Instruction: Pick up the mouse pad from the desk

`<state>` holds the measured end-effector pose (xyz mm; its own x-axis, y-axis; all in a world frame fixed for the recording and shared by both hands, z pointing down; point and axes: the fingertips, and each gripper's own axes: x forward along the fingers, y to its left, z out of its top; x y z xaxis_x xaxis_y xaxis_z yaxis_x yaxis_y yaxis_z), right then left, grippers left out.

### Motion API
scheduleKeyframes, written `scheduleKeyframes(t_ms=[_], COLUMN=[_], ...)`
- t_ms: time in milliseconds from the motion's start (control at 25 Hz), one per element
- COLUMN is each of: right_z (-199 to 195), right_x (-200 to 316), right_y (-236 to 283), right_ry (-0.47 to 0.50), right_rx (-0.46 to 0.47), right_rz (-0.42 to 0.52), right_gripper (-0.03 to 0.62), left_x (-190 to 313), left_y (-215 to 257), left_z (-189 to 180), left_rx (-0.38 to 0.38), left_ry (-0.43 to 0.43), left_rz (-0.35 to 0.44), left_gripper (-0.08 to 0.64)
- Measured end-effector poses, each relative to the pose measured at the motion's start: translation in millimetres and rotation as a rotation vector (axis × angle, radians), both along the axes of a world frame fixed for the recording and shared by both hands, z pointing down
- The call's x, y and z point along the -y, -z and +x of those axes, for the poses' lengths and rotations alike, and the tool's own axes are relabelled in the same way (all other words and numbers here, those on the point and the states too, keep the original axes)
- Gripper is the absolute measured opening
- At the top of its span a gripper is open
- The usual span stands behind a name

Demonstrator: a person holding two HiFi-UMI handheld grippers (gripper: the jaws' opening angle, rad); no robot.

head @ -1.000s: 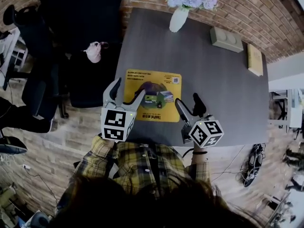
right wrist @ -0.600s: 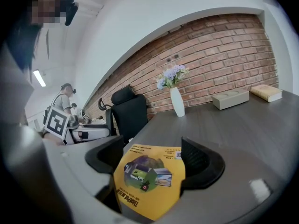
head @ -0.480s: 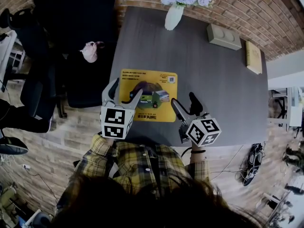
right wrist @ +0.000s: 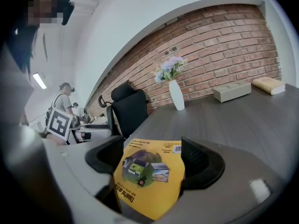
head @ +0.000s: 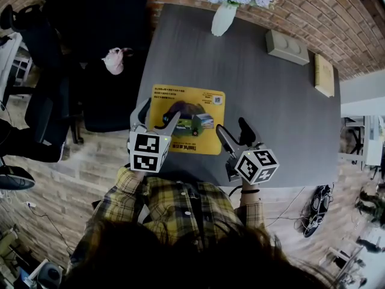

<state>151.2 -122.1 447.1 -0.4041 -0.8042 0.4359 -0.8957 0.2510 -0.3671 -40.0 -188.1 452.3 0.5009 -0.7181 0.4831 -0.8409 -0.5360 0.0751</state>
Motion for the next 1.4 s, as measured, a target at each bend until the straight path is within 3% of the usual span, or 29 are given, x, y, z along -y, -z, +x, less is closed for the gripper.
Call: scheduleKeyframes(t_ms=[880, 1400], right_z=[-5, 3], right_x=[8, 9], right_y=[-72, -92], right_ry=[0.042, 0.024], right_rx=[0.062, 0.101], right_rz=[-0.203, -0.256], right_gripper=[0.364, 0.364], left_x=[3, -6], left_y=[-84, -139], left_z=[-8, -24], left_rx=[0.091, 0.163], left_ry=[-0.007, 0.019], left_rz=[-0.188, -0.305], left_gripper=[0.357, 0.356])
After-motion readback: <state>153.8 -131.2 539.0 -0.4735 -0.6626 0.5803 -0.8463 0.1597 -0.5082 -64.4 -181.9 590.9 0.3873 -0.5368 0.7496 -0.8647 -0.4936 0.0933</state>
